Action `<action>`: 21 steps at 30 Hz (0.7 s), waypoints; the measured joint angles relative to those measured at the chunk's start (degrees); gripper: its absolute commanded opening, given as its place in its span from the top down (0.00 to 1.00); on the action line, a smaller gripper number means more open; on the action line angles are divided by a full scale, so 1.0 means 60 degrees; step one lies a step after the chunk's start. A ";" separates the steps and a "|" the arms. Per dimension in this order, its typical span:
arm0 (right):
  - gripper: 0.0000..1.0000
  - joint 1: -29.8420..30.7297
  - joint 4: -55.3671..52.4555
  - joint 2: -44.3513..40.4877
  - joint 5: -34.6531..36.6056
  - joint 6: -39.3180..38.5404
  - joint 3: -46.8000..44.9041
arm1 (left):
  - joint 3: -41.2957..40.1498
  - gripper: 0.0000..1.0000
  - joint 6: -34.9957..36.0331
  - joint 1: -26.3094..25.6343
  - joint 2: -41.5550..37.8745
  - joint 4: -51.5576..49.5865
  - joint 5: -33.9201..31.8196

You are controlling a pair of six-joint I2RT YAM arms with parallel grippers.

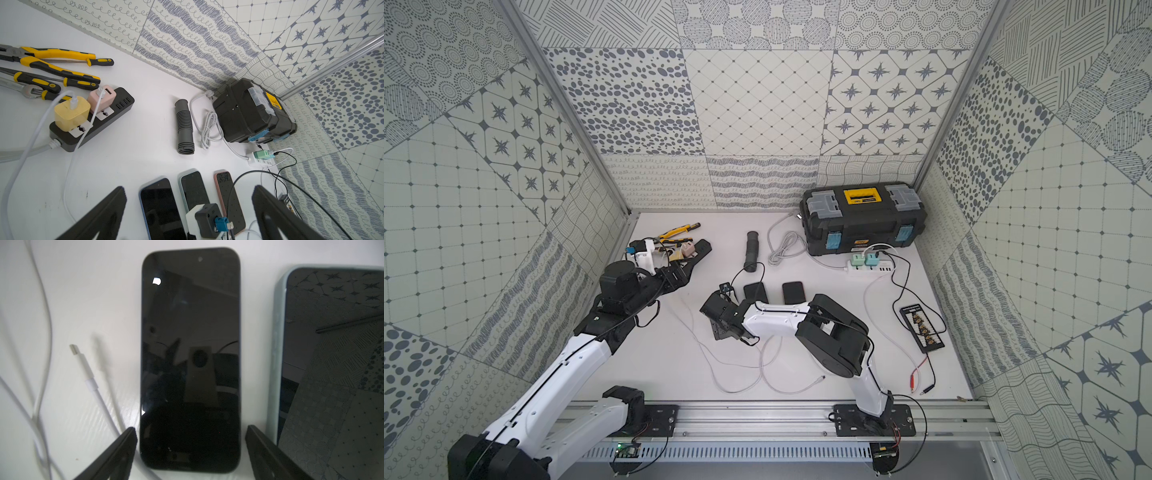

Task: Unplug the charging cable from the phone
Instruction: Place the phone at the center of the board, then reset both arms

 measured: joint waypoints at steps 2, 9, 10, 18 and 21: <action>0.06 -0.0157 -0.0029 -0.0189 -0.0120 -0.0131 0.0000 | -0.0036 0.01 0.0069 0.0000 -0.0018 -0.0033 -0.0022; 0.03 -0.0976 -0.0018 -0.2007 -0.0430 -0.0794 -0.0237 | -0.0357 0.01 0.0539 0.0000 -0.0036 0.0058 -0.0328; 0.03 -0.1169 0.0004 -0.2361 -0.0448 -0.0922 -0.0386 | -0.0474 0.01 0.0659 0.0000 -0.0022 0.0135 -0.0401; 0.03 -0.3581 0.0302 -0.4765 -0.0506 -0.2670 -0.2251 | -0.1351 0.01 0.2269 0.0011 0.0506 0.1096 -0.0856; 0.03 -0.4677 0.0801 -0.5654 -0.0659 -0.3486 -0.3337 | -0.1730 0.02 0.2907 0.0029 0.0914 0.1690 -0.1027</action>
